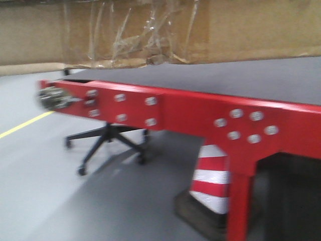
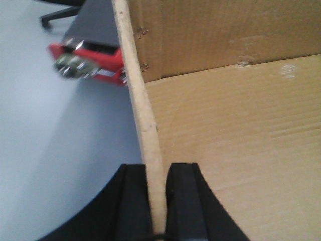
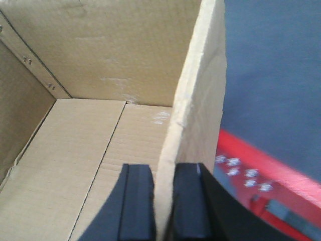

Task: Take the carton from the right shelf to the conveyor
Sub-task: 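Carry the carton over the grey conveyor belt with both grippers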

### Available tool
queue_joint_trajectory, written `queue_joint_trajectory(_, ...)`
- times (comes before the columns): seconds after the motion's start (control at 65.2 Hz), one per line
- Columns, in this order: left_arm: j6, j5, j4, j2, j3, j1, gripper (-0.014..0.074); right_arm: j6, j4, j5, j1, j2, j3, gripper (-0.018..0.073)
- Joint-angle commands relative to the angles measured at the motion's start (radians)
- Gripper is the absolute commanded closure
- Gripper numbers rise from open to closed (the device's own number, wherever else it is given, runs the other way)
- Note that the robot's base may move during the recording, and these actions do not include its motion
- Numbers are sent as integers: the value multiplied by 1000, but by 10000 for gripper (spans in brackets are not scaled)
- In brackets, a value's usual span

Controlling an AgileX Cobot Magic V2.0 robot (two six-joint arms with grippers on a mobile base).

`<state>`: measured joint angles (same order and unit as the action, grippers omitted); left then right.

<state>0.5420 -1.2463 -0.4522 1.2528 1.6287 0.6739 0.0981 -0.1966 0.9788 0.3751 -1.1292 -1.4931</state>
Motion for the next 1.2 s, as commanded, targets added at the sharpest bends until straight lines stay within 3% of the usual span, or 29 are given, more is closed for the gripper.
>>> queue_joint_trajectory(0.0,-7,25,12,-11,1,9,606,-14,-15,-74,-2,12,-6,629)
queue_joint_trajectory(1.18,-7,25,10,-9,1,9,606,-14,-15,-74,-2,12,-6,629)
